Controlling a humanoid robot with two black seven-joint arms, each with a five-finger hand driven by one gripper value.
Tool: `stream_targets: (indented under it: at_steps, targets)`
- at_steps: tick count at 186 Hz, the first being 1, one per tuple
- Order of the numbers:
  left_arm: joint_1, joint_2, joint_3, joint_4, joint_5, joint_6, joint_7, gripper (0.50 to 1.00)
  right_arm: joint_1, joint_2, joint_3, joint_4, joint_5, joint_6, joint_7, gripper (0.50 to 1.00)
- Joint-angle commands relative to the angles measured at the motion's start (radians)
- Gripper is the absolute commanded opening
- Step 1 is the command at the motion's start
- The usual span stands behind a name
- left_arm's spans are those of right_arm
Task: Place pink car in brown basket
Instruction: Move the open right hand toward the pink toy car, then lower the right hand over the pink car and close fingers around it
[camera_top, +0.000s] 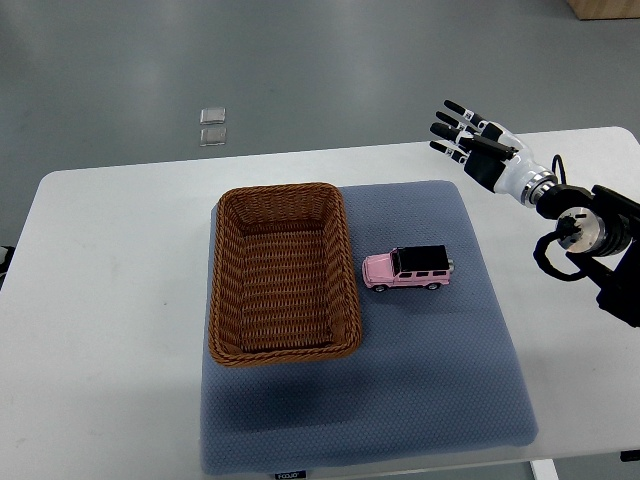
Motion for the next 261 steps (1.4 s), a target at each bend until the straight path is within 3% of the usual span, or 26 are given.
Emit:
stream_targets:
  at_steps: [1, 100, 161, 213, 261]
  targets:
    - [0.0, 0.0, -0.008, -0.004, 0.0, 0.0, 0.0, 1.0, 0.0, 0.0, -0.002, 0.0, -0.002, 0.002, 0.0, 0.921]
    - [-0.002, 0.0, -0.002, 0.007, 0.0, -0.002, 0.0, 1.0, 0.017, -0.017, -0.017, 0.0, -0.077, -0.012, -0.005, 0.921]
    - [-0.002, 0.0, -0.002, 0.008, 0.0, 0.0, 0.0, 1.0, 0.031, -0.051, -0.017, 0.084, -0.41, 0.019, 0.003, 0.921]
    - [-0.002, 0.0, -0.004, 0.007, 0.0, -0.002, 0.0, 1.0, 0.051, -0.101, -0.025, 0.181, -0.862, 0.089, 0.063, 0.921]
    - [-0.002, 0.0, -0.002, 0.007, 0.0, 0.0, 0.0, 1.0, 0.052, -0.212, -0.029, 0.29, -1.196, 0.238, 0.135, 0.921]
